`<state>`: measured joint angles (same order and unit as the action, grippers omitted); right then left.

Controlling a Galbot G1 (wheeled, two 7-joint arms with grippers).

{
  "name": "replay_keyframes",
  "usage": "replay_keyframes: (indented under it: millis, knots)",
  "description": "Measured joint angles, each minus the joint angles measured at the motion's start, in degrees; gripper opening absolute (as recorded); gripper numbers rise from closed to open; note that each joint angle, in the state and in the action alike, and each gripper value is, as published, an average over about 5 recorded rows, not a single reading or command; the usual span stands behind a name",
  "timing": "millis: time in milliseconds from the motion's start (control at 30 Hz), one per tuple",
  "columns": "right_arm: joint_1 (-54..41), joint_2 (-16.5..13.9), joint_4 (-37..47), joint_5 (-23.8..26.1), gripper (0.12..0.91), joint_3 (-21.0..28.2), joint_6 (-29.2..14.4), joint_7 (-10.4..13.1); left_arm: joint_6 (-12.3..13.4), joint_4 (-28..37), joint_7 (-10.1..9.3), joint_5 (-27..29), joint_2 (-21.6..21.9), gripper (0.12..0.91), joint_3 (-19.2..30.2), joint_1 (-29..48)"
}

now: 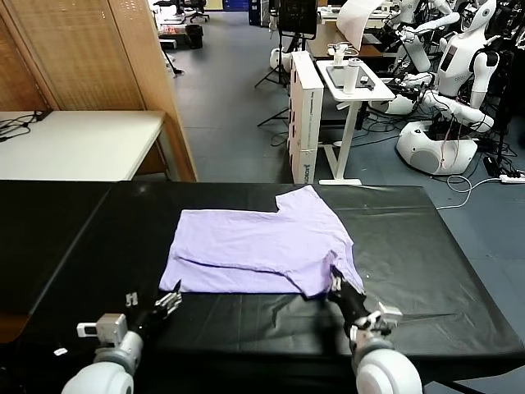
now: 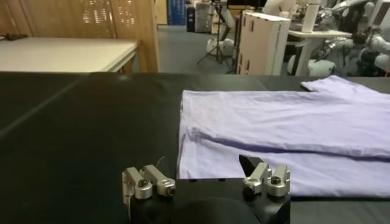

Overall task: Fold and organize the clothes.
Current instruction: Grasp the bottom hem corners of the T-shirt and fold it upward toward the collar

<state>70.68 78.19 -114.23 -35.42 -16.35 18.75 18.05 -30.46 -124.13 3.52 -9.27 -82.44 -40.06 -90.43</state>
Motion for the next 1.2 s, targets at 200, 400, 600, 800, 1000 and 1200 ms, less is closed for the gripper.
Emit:
replay_keyframes:
  millis: [200,400,600,800,1000,1200]
  knots:
    - [-4.7,0.8,4.7,-0.2,0.140,2.1,-0.2,0.7,0.2,-0.5,0.04,1.2,-0.6,0.907,-0.4,-1.1]
    - [-7.8,1.0,8.5,-1.8,0.140,2.6,-0.3,2.1,0.4,-0.9,0.13,2.4,-1.2,0.907,0.1,-1.8]
    - [-9.4,1.7,10.5,-3.0,0.140,3.1,-0.4,2.7,0.8,-0.9,0.17,3.1,-1.5,0.907,0.7,-2.2]
    - [-10.9,2.9,11.9,-3.7,0.140,3.5,-1.0,3.5,0.9,-0.8,0.20,3.3,-1.6,0.907,1.0,-2.3]
    - [-11.6,4.0,12.8,-3.7,0.140,3.6,-1.4,5.0,1.1,-0.9,0.26,3.3,-1.5,0.907,1.0,-2.6]
    - [-11.1,4.8,13.3,-4.3,0.140,3.2,-1.6,7.2,1.3,-1.0,0.28,3.3,-1.4,0.907,1.1,-2.9]
